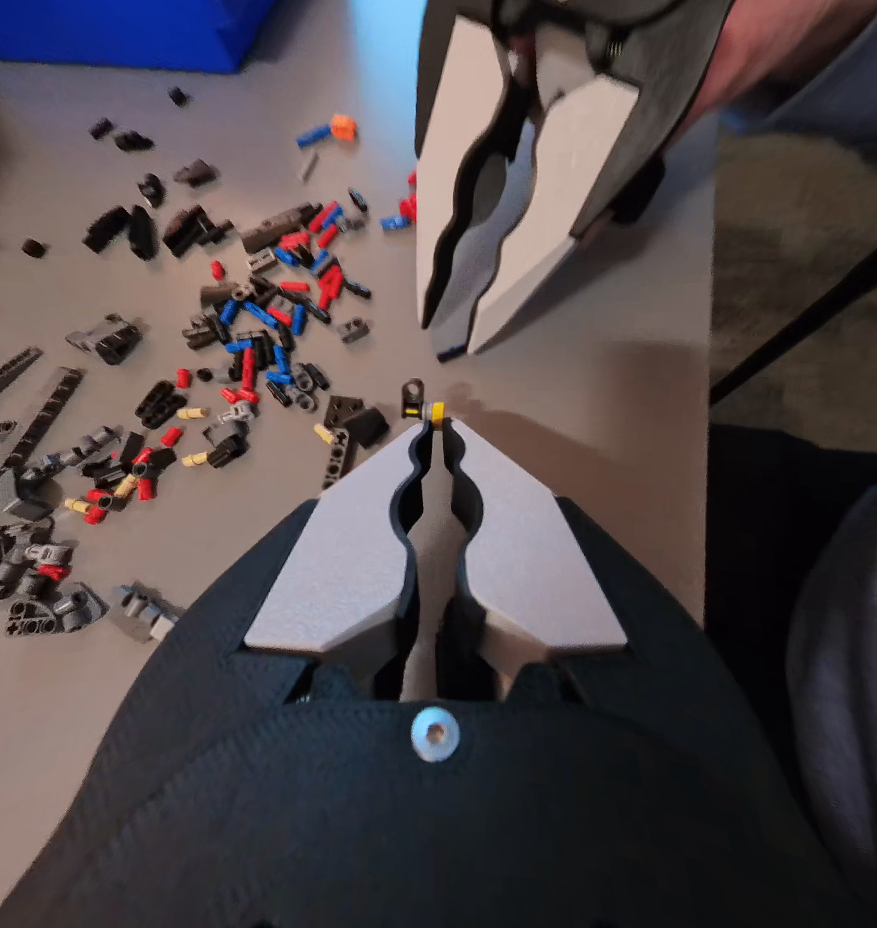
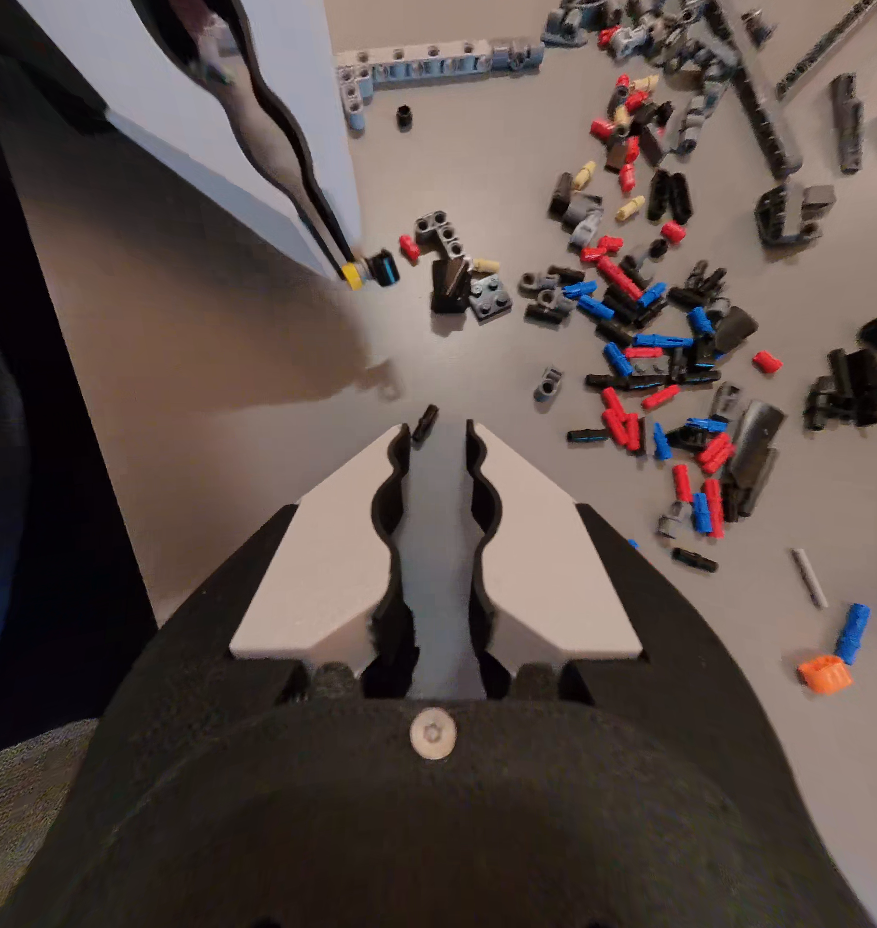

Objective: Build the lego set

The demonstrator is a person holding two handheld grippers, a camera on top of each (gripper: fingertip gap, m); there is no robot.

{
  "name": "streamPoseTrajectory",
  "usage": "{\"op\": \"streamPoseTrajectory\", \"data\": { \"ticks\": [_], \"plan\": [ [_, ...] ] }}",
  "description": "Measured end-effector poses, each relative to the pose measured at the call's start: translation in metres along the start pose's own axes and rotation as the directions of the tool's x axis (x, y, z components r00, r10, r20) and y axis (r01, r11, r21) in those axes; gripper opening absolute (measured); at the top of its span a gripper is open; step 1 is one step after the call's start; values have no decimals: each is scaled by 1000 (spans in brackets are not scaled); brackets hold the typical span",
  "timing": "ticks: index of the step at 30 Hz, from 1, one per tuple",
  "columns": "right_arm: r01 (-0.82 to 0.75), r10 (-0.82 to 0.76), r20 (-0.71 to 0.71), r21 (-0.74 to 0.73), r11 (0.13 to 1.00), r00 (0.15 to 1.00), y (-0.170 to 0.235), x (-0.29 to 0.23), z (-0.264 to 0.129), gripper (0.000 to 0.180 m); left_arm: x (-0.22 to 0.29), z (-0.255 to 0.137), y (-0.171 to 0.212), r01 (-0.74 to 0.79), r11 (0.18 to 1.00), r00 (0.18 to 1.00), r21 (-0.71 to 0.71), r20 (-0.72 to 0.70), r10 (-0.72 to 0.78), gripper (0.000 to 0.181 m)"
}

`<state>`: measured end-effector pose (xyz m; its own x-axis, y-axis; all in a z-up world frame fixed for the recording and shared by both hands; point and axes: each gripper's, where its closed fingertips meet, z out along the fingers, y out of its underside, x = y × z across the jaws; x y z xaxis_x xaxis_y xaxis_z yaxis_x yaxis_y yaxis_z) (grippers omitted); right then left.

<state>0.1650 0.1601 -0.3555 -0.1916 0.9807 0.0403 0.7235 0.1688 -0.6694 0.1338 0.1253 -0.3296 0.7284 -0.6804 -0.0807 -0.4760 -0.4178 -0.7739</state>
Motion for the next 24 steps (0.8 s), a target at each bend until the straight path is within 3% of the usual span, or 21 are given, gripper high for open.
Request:
{"op": "streamPoseTrajectory", "data": {
  "ticks": [4, 7, 10, 14, 17, 24],
  "plan": [
    [11, -3, -91, 92, 996, 996, -31, 7, -23, 16, -6, -24, -40, 156, 950, 986, 272, -107, -131, 2],
    [-4, 34, -92, 312, 950, 995, -85, -8, -53, 18, -7, -56, -76, 319, 804, 938, 502, -290, -190, 2],
    [120, -19, -237, 420, 899, 971, -128, -19, -81, 23, -10, -89, -103, 477, 615, 866, 628, -457, -205, 2],
    [306, -99, -497, 354, 884, 862, -160, -23, -99, 21, -15, -120, -123, 614, 389, 782, 687, -596, -181, 2],
    [357, -94, -586, 350, 866, 805, -179, -25, -111, 18, -14, -131, -132, 652, 310, 752, 692, -641, -152, 2],
    [472, -193, -743, 183, 862, 641, -194, -19, -115, 21, -14, -143, -143, 719, 189, 693, 669, -712, -115, 2]
  ]
}}
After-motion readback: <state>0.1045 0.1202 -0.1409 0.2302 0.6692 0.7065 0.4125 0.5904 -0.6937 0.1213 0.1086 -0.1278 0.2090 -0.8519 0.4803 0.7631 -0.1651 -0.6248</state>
